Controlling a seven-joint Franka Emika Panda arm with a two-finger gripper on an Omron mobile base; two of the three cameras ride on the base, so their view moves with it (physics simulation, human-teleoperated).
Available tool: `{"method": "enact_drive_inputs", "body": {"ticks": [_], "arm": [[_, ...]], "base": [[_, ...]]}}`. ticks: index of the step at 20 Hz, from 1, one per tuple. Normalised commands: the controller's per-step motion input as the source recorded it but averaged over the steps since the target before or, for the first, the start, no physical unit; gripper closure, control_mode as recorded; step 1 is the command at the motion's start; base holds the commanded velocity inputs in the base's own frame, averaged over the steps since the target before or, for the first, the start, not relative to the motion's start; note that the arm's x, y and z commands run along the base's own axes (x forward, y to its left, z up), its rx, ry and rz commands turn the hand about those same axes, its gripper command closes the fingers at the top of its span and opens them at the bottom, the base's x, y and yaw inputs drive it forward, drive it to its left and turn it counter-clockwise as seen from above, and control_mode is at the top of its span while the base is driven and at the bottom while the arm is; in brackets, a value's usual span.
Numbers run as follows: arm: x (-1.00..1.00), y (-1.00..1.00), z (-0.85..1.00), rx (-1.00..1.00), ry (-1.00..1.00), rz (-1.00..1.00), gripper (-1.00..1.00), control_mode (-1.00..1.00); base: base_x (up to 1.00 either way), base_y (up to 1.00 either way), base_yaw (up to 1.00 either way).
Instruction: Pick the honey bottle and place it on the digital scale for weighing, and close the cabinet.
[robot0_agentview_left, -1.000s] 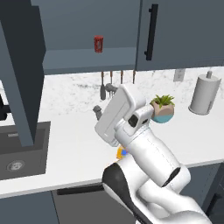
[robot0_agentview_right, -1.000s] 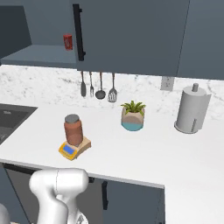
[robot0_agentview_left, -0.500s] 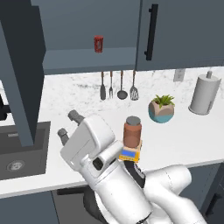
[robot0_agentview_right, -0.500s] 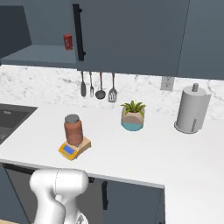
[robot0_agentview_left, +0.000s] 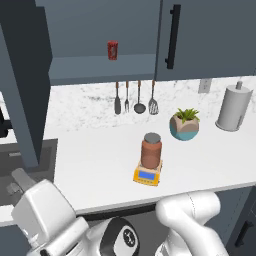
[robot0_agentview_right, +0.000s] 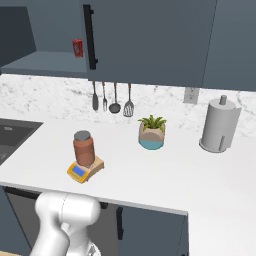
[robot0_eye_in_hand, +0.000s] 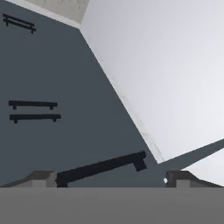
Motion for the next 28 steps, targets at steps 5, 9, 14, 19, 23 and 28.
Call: {"method": "enact_drive_inputs", "body": {"ticks": [5,9,14,19,23,28], "arm": [[0.08,0.97,-0.05,0.00,0.09,-0.02,-1.00,-1.00],[0.48,0.98,-0.16,0.00,0.05,-0.23,-1.00,-1.00],[0.65,0.45,-0.31,0.22,0.00,-0.28,-1.00,-1.00],[0.83,-0.01,-0.31,0.49,-0.01,-0.13,-1.00,-1.00],[0.80,-0.08,-0.05,0.39,0.01,-0.05,-1.00,-1.00],[0.58,0.05,0.05,0.04,0.18,0.00,-1.00,-1.00]], "base": [[0.00,0.00,0.00],[0.00,0.00,0.00],[0.00,0.00,0.00],[0.00,0.00,0.00],[0.00,0.00,0.00],[0.00,0.00,0.00]]}}
